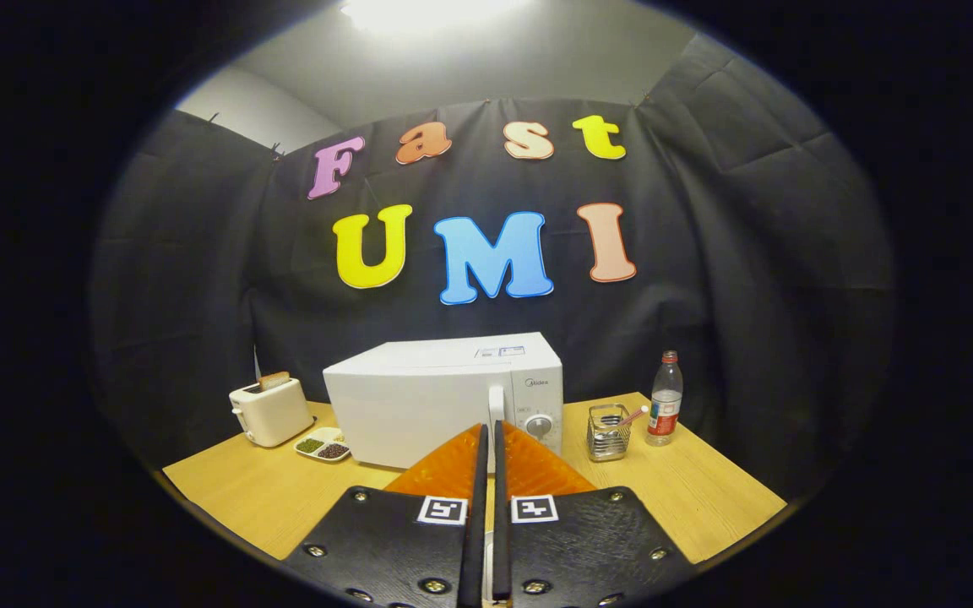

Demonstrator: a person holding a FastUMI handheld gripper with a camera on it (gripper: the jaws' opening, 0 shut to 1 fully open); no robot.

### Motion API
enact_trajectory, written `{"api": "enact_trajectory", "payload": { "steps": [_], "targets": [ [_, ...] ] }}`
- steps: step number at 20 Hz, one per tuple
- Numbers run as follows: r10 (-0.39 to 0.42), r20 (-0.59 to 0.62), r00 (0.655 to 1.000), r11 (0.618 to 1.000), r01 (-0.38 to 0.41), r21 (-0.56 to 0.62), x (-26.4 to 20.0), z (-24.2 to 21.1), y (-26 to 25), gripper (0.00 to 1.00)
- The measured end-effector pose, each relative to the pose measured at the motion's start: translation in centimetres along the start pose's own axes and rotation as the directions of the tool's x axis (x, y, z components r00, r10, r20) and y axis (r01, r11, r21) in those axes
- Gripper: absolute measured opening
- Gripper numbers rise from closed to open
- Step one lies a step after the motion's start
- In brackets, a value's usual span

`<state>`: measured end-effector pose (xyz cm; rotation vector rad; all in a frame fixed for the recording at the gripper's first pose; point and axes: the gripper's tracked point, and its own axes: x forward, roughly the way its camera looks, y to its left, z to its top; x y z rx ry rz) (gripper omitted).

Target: Open the microwave, put the food inside, and close the microwave door.

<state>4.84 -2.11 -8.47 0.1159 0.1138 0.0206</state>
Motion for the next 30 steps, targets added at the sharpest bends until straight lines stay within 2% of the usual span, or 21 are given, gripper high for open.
{"api": "enact_trajectory", "payload": {
  "steps": [3,6,9,10,11,14,19,30],
  "targets": [
    [-0.05,-0.043,0.998,0.999,0.05,0.011,-0.3,-0.6,1.2,0.05],
    [-0.079,-0.029,0.996,0.997,0.079,0.007,-1.8,-0.2,2.6,0.78],
    [-0.059,0.005,0.998,0.998,0.059,-0.014,-3.9,0.2,5.1,0.79],
    [-0.058,0.02,0.998,0.998,0.059,-0.034,-4.3,0.3,5.5,0.86],
    [-0.059,0.029,0.998,0.997,0.06,-0.055,-4.5,0.2,5.8,0.87],
    [-0.04,0.04,0.998,0.995,0.043,-0.087,-5.0,0.5,7.2,0.87],
    [-0.011,0.106,0.994,0.997,0.019,-0.07,-6.2,2.1,8.1,0.87],
    [-0.011,0.122,0.992,0.995,0.023,-0.096,-6.5,2.1,8.3,0.87]
  ]
}}
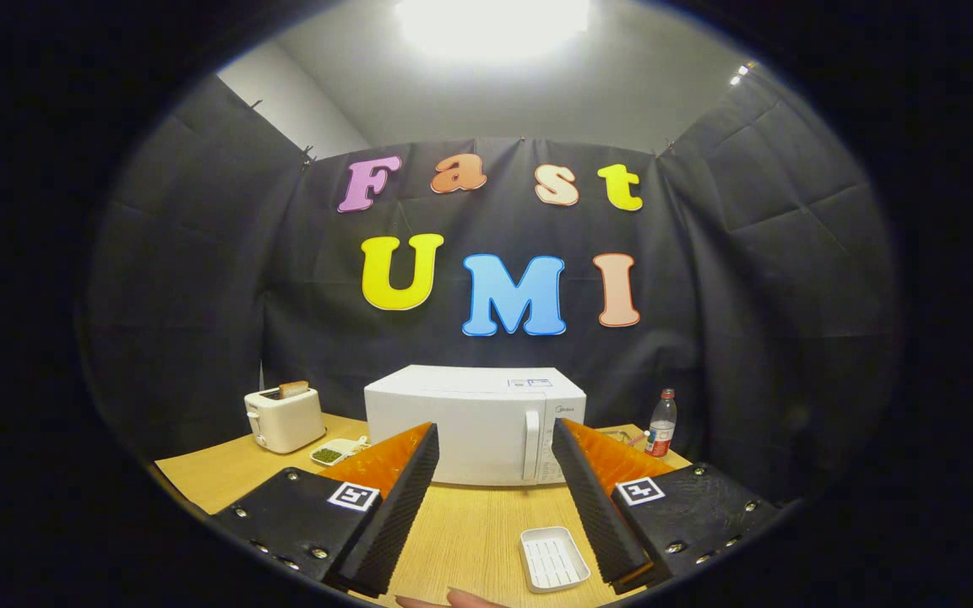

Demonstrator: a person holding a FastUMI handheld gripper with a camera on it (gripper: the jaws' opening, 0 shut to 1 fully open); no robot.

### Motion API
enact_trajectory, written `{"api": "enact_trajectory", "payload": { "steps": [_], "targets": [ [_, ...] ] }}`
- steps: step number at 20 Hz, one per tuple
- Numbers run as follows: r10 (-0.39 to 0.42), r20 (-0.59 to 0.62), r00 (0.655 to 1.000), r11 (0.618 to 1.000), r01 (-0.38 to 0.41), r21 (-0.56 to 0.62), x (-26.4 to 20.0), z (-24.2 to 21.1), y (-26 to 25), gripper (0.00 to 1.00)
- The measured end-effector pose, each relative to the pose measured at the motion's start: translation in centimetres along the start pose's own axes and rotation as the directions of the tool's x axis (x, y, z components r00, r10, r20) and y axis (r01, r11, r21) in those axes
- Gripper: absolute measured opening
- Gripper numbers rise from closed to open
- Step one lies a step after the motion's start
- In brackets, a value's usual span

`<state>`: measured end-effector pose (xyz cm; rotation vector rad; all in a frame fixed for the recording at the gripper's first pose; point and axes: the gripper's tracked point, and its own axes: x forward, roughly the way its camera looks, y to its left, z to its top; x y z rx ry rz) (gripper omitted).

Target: Open the microwave, put the food inside, and close the microwave door.

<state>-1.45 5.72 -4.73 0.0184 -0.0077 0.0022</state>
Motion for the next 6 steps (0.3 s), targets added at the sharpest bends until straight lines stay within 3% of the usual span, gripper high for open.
{"api": "enact_trajectory", "payload": {
  "steps": [6],
  "targets": [
    [0.009,0.0,1.0,1.0,-0.009,-0.013,0.11,-0.27,0.64,0.87]
  ]
}}
